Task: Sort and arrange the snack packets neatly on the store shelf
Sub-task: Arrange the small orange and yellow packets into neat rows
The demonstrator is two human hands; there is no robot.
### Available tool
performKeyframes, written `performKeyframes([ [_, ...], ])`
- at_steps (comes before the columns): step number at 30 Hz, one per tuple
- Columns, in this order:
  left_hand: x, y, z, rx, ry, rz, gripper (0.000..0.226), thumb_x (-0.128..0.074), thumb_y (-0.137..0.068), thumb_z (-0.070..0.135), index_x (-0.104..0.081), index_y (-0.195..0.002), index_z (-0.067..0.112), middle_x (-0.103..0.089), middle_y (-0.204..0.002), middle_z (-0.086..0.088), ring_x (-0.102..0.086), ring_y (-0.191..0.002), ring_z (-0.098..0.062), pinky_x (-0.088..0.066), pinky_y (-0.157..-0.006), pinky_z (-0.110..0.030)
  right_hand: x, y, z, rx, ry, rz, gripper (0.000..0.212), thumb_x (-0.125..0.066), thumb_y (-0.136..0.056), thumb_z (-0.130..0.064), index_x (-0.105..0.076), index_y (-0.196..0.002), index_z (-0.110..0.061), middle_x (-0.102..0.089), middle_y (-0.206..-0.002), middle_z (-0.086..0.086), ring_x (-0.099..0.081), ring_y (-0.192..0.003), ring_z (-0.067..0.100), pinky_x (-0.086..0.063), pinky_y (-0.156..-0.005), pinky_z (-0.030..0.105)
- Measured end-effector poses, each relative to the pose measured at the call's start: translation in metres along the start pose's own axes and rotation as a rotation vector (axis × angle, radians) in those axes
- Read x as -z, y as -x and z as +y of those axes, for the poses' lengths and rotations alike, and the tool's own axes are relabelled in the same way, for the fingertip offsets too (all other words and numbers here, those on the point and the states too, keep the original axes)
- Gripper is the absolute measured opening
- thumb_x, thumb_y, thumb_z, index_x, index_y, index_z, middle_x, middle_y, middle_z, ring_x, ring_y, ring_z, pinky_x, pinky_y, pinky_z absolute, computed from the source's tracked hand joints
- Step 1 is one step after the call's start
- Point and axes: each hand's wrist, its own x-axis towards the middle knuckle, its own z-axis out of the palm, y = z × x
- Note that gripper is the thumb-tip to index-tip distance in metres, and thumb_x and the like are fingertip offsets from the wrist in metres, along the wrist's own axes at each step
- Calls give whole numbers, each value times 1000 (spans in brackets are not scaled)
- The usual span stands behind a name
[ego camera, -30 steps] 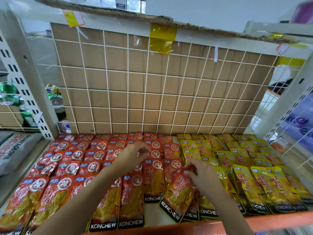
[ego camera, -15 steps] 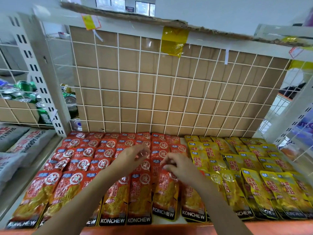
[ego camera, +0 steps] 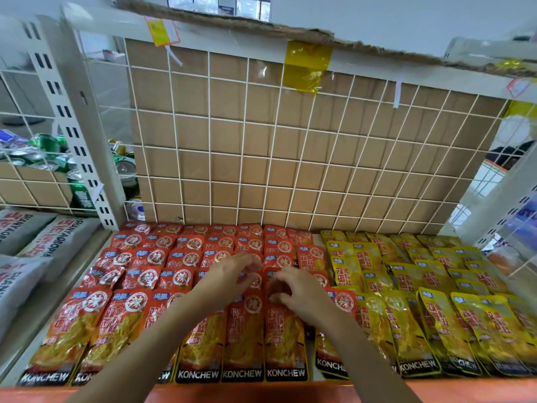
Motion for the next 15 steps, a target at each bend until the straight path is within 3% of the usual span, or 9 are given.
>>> performKeyframes([
  [4, -2, 4, 6, -1, -9, -21, 20, -57, -91, 20, -62, -110, 21, -59, -106, 10, -55, -96, -6, -47, -84, -24, -4, 7, 4, 7, -16, 110, 24, -61, -87, -31, -59, -108, -22, -51, -106, -11, -45, -101, 3, -39, -91, 22],
  [8, -4, 14, 13, 8, -116, -36, 29, -54, -92, 27, -55, -121, 25, -53, -122, 12, -48, -113, -9, -36, -99, -27, 2, 16, 9, -98, -74, 243, 33, -53, -91, -37, -51, -123, -26, -50, -121, -15, -45, -115, 1, -33, -103, 20],
  [11, -8, 25, 23, 44, -164, -85, 51, -51, -93, 36, -37, -140, 25, -35, -144, 12, -28, -135, -9, -18, -111, -27, 7, 23, 13, -120, -6, 138, 52, -50, -92, -41, -35, -140, -26, -36, -143, -12, -32, -132, 3, -17, -103, 16],
  [15, -13, 29, 31, 98, -279, -216, 95, -21, -71, 80, -9, -149, 27, -5, -156, 12, -1, -143, -8, 7, -110, -24, 4, 24, 20, -125, 88, -40, 76, -50, -87, -55, -12, -148, -30, -11, -155, -13, -12, -142, 7, -11, -115, 28],
])
